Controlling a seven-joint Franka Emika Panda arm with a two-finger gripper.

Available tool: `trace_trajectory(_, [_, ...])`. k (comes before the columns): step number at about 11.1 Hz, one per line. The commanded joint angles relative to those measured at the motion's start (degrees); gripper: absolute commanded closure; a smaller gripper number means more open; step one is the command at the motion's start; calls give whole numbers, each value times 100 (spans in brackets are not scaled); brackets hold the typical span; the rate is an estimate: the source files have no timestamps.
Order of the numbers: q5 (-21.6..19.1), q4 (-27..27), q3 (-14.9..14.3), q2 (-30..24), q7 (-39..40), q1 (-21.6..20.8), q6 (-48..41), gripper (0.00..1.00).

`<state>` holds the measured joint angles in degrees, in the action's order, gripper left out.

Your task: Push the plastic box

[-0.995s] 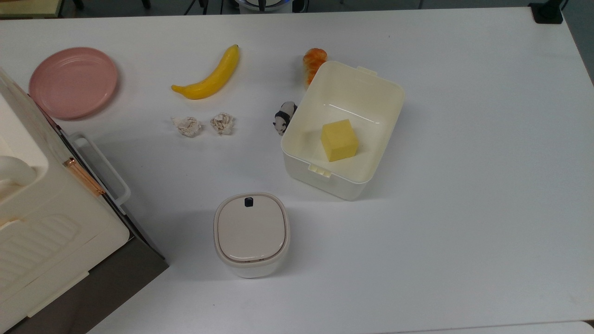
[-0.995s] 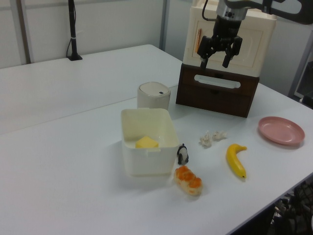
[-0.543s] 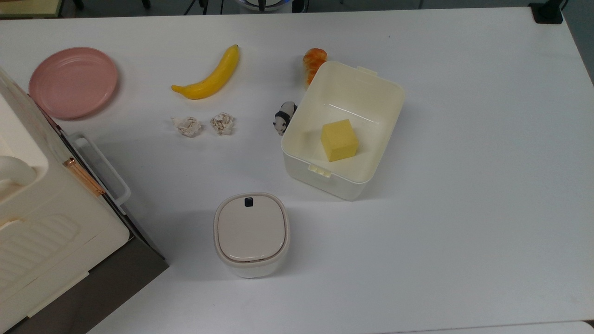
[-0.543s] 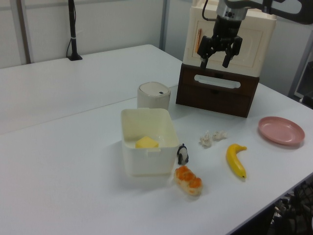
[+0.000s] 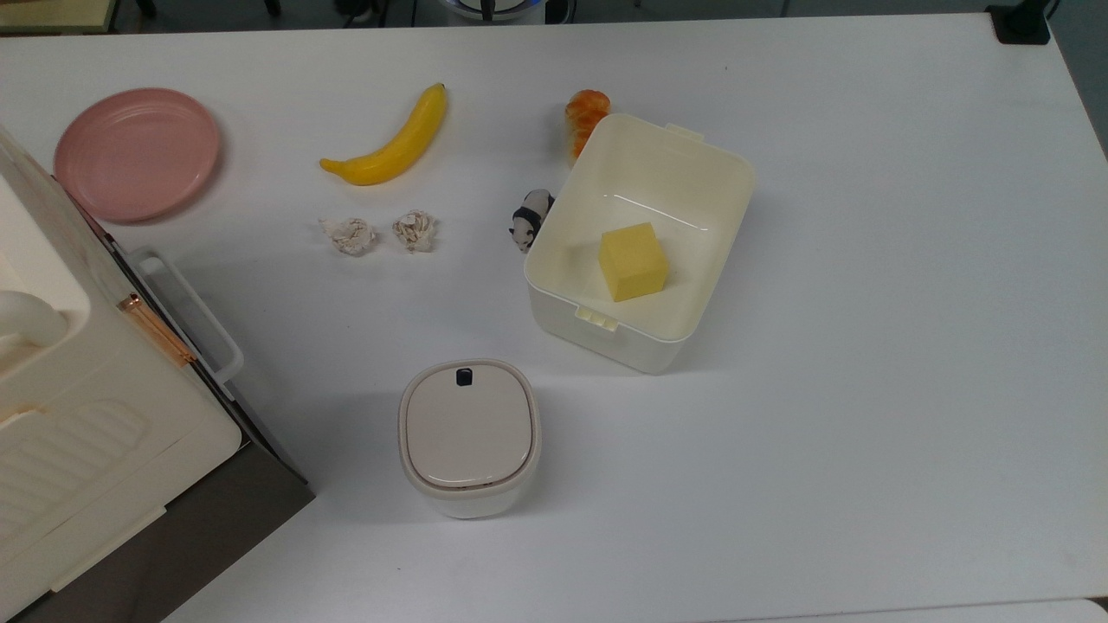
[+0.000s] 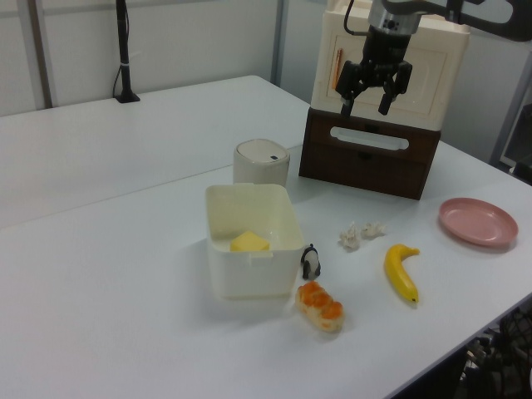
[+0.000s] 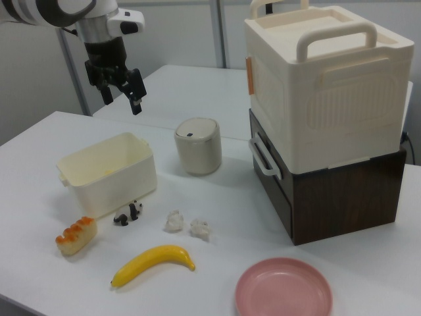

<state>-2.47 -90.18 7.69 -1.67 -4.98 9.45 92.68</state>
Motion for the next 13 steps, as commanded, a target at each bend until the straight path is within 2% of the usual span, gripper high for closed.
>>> trace_trajectory(1, [-87, 27, -75, -9, 398, -119, -57, 0])
trace_trajectory(3, [-87, -34, -49, -9, 1337, -66, -57, 0])
trace_trajectory(6, [1, -271, -31, 26, 3225, -110, -66, 0])
trace_trajectory(9, [396, -675, -22, 44, 4915, -232, -49, 0])
trace_trajectory(10, [484, -833, -22, 61, 5189, -294, 65, 0])
trace_trajectory(12, [546, -1604, -14, 0, 5218, -566, 931, 0])
trace_trajectory(13, [703, -1895, -14, 9, 5209, -680, 1327, 0])
